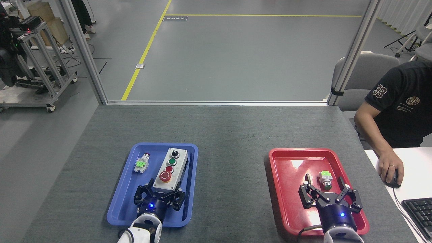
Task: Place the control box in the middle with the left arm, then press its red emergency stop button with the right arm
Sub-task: 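Slide the control box with the left hand to the table middle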
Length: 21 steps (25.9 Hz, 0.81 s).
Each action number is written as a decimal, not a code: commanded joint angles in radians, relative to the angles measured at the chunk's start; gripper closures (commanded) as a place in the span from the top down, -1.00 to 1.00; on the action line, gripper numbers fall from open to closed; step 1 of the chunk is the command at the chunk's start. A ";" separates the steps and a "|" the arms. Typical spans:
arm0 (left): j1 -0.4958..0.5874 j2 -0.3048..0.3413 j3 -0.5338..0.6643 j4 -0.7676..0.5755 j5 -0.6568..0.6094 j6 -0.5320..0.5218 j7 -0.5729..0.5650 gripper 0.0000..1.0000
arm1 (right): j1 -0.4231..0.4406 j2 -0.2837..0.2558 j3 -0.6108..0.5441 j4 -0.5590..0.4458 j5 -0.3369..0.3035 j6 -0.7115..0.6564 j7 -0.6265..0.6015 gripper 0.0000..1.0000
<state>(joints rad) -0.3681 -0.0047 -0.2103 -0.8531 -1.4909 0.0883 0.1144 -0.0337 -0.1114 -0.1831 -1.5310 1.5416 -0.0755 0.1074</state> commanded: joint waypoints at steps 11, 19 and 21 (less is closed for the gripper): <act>-0.031 0.002 -0.001 0.036 -0.003 0.014 0.002 0.53 | 0.000 -0.002 -0.001 0.000 0.000 0.000 0.005 1.00; -0.025 0.025 -0.003 0.017 -0.003 -0.035 0.004 -1.00 | 0.000 -0.004 -0.001 0.000 0.000 0.000 0.005 1.00; -0.015 0.025 0.000 -0.047 0.000 -0.039 0.007 -1.00 | 0.000 -0.002 -0.001 0.000 0.000 0.000 0.005 0.99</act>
<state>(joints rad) -0.3913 0.0179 -0.2132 -0.8435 -1.4941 0.0593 0.1117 -0.0337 -0.1149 -0.1841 -1.5312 1.5417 -0.0746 0.1127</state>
